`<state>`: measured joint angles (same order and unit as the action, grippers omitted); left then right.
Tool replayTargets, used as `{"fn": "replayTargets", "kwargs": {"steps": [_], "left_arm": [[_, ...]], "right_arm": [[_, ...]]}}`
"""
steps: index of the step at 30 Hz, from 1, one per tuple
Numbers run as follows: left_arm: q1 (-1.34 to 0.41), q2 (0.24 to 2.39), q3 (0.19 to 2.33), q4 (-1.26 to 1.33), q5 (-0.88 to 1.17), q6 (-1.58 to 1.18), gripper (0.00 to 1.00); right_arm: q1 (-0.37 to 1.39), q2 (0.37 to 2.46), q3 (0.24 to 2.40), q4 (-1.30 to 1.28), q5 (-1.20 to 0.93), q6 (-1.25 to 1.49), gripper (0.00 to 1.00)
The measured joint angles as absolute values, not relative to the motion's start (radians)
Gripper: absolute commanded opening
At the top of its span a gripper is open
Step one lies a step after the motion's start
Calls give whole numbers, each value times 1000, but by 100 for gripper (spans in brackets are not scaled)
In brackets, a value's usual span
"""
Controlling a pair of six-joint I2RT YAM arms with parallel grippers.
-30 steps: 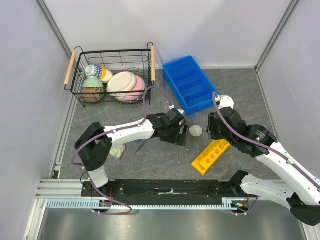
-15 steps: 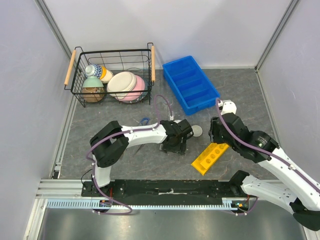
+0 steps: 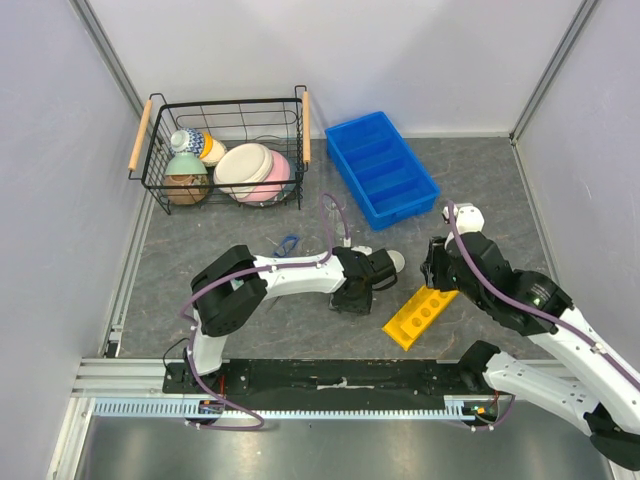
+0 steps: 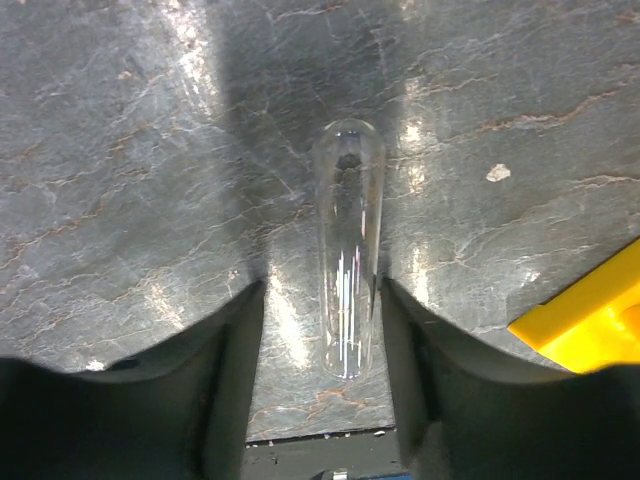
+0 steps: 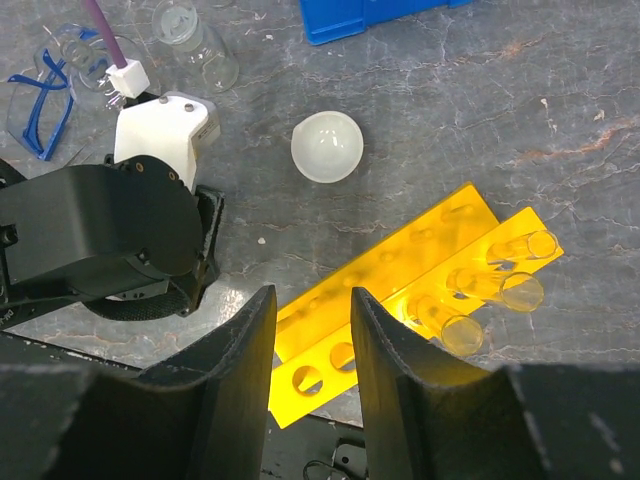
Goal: Organize the chemistry lab equipment
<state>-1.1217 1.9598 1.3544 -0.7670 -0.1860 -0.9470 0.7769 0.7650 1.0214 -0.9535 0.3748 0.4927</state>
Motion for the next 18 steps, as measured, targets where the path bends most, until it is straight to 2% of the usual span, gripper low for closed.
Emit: {"fn": "replayTargets", "kwargs": {"steps": [2, 6, 8, 9, 10, 18], "left_arm": [[-1122, 1961, 1355, -773, -189, -951, 43], [-1125, 1962, 1355, -773, -191, -950, 22], [-1127, 1962, 1354, -769, -190, -950, 15], [-1128, 1962, 1354, -767, -191, -949, 6], [-1129, 1962, 1354, -766, -191, -949, 2], [-1130, 1924, 1306, -728, -193, -897, 2]], "right_arm": [[777, 757, 1021, -957, 373, 493, 43], [777, 752, 1021, -962, 371, 493, 43], [777, 752, 1021, -964, 371, 493, 43], [777, 753, 1021, -965, 370, 493, 43], [777, 754, 1021, -966, 368, 493, 43], [777, 772, 1025, -982, 370, 493, 44]]}}
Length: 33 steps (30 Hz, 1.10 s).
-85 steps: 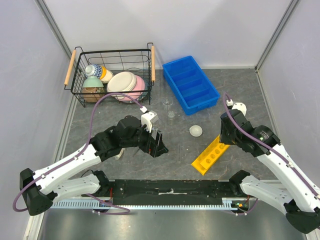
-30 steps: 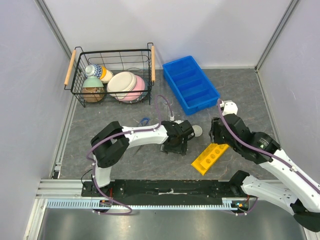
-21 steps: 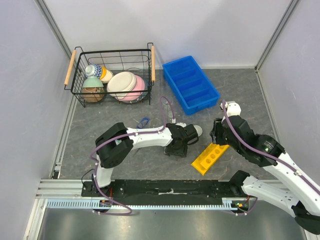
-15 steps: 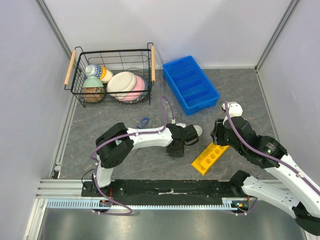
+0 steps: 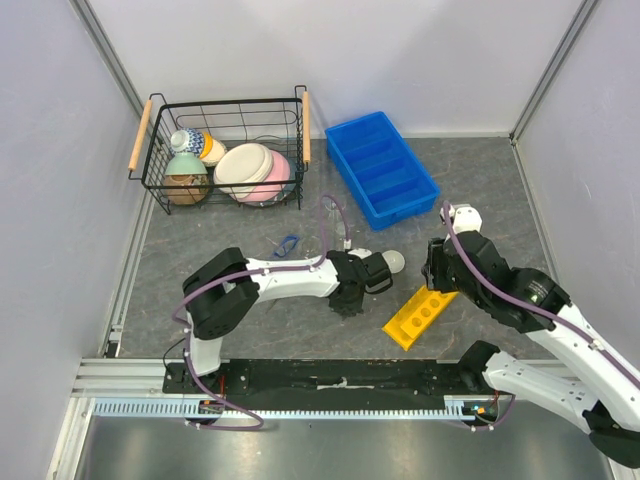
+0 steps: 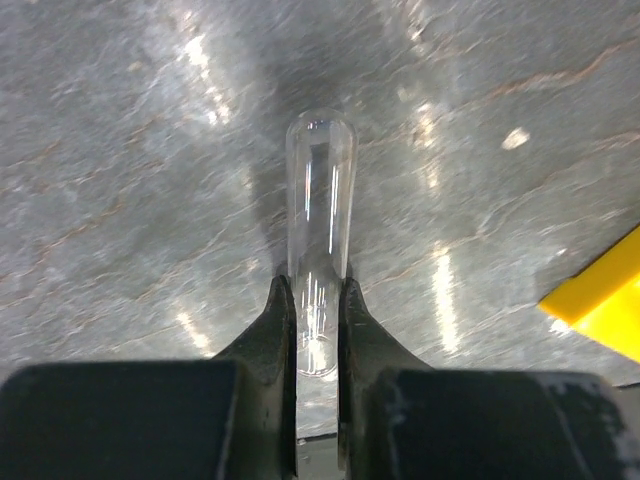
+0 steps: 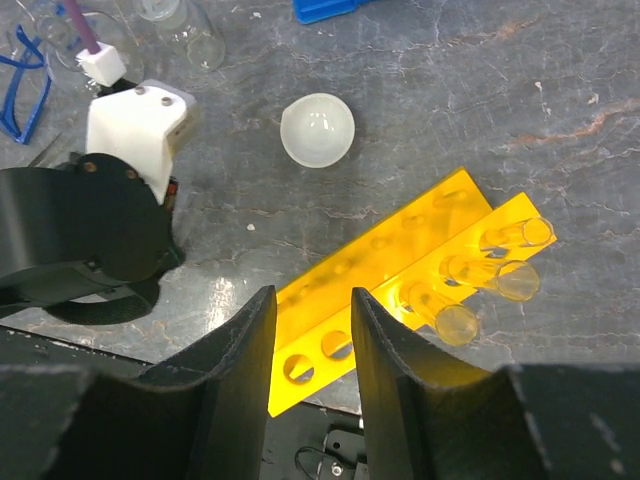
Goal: Organize the chemistry lab equipment
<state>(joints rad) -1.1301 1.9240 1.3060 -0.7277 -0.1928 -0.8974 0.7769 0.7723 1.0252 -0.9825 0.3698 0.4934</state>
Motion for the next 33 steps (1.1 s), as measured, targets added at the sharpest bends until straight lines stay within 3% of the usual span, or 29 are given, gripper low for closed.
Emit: {"fn": "replayTargets", "kwargs": {"steps": [8, 14, 21, 33], "left_arm": [[-1130, 1727, 1230, -734, -177, -684, 2], [-1130, 1468, 1197, -704, -91, -525, 2], [-1130, 1212, 1100, -618, 137, -402, 2], [-1130, 1057, 1000, -399, 577, -318, 2]], "right_arm": [[777, 780, 1114, -1027, 356, 474, 46], [777, 769, 1168, -1035, 206, 418, 49], [777, 712, 1183, -1033, -77, 366, 55], [777, 686, 1200, -925, -467, 403, 61]]}}
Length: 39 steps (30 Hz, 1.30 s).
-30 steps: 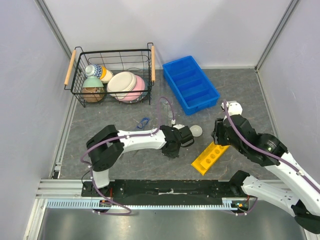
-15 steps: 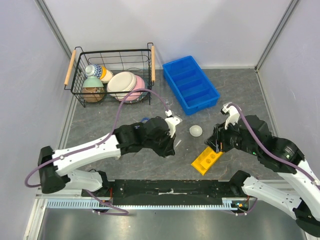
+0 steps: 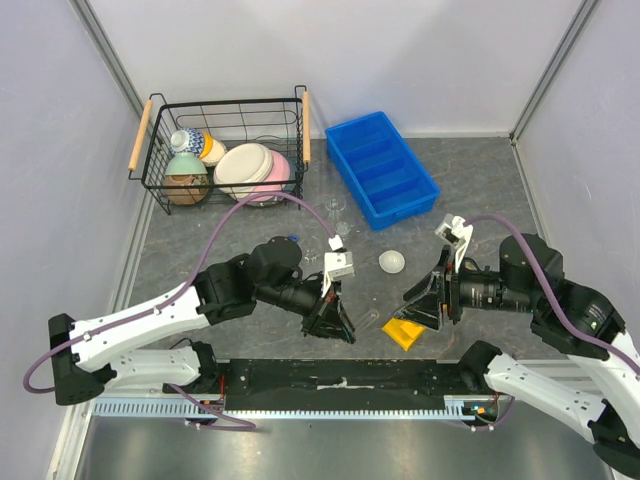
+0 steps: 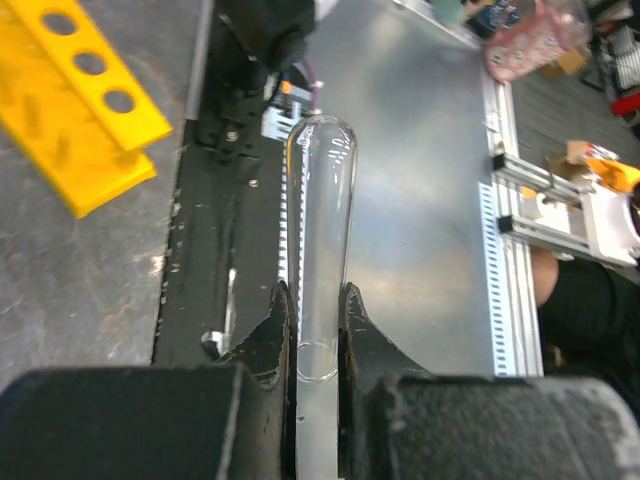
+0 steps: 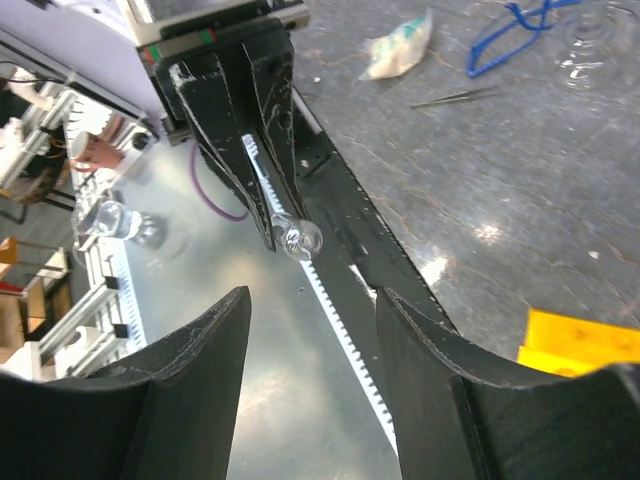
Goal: Organize the chemistry lab equipment
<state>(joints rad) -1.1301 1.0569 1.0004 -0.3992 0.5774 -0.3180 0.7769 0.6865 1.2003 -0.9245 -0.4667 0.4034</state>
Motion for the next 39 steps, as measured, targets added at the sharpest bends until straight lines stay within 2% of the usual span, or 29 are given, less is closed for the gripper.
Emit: {"fn": "replayTargets", "kwargs": {"steps": [6, 14, 39], "left_arm": [[-1130, 1041, 973, -323, 715, -307, 2], [-1130, 1047, 971, -255, 798, -303, 2], [-1104, 1164, 1008, -210, 824, -297, 2]], "right_arm": [[777, 677, 1170, -841, -533, 456, 61], [777, 693, 1079, -772, -567, 504, 61], [777, 631, 1040, -737, -588, 534, 61]]}}
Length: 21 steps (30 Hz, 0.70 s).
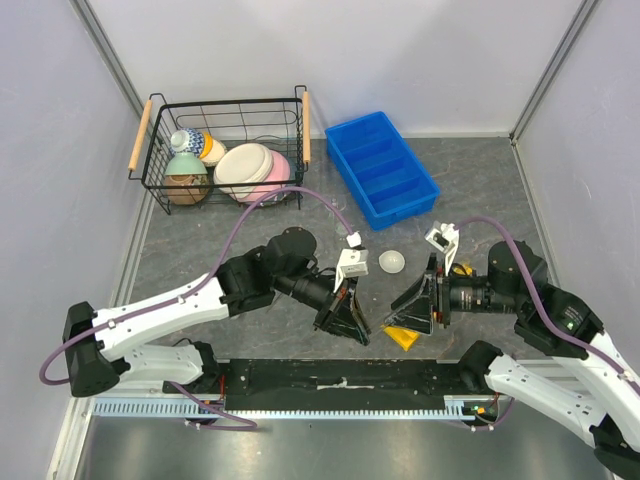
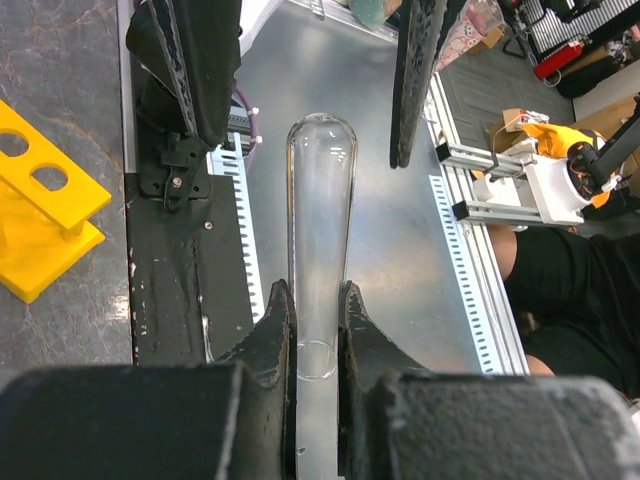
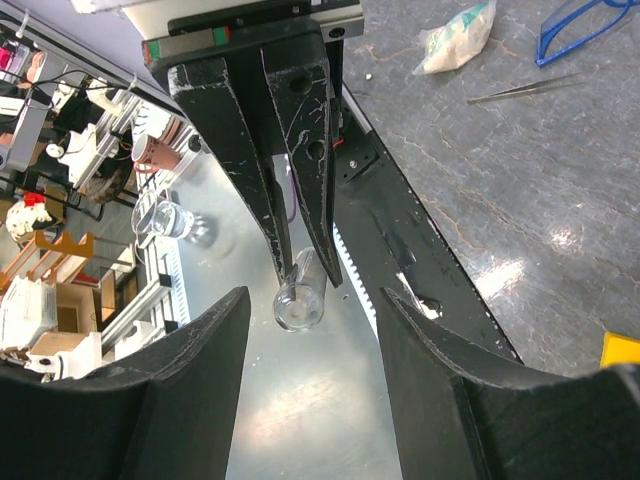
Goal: Organize the chemistry lab equipment
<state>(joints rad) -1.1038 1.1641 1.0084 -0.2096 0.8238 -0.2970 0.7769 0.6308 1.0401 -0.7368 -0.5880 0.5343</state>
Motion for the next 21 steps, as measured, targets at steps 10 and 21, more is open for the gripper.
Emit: {"fn": "replayTargets", "kwargs": {"steps": [10, 21], "left_arm": [[-1090, 1207, 1017, -177, 850, -297, 2], [-1072, 1237, 1018, -146, 871, -298, 2]], "right_arm": [[777, 625, 989, -706, -598, 556, 55], [777, 621, 977, -686, -604, 561, 51]]}}
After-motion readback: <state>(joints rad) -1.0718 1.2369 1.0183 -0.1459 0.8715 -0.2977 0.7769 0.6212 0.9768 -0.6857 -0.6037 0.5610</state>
